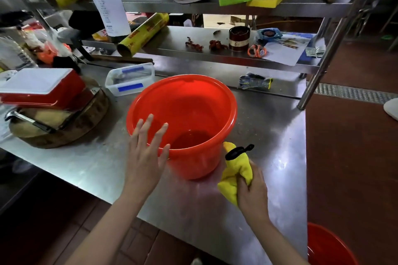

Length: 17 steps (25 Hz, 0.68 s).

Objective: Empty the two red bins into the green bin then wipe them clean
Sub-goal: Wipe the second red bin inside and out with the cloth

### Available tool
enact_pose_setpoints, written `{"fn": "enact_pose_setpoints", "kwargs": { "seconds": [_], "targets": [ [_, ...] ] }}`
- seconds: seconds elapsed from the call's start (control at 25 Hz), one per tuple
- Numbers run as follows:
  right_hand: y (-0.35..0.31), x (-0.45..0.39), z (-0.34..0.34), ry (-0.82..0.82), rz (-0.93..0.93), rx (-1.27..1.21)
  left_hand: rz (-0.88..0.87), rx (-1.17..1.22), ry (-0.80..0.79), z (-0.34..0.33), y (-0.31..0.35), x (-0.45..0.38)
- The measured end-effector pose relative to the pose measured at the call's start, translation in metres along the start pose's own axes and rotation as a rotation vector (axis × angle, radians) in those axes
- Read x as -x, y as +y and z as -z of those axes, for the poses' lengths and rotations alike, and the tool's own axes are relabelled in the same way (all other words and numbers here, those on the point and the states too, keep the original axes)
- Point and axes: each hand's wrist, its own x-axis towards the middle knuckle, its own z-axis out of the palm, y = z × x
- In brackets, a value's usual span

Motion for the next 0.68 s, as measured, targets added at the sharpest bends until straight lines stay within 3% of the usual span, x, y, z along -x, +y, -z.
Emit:
{"fn": "enact_pose_setpoints", "kwargs": {
  "seconds": [0.08, 0.24, 0.48, 0.68],
  "targets": [
    [-0.004, 0.002, -0.003, 0.004, 0.002, -0.004, -0.017, 0.092, -0.094, -0.009, 0.002, 0.005],
    [-0.006, 0.003, -0.002, 0.02, -0.001, 0.009, -0.142, 0.049, -0.223, -0.019, 0.001, 0.008],
    [-0.011, 0.004, 0.001, 0.061, 0.019, -0.006, -0.18, 0.031, -0.182, -0.023, 0.005, -0.007],
    [-0.023, -0.002, 0.001, 0.121, 0.064, -0.026, -0.082, 0.155, -0.087, 0.0, 0.019, -0.043]
  ]
}}
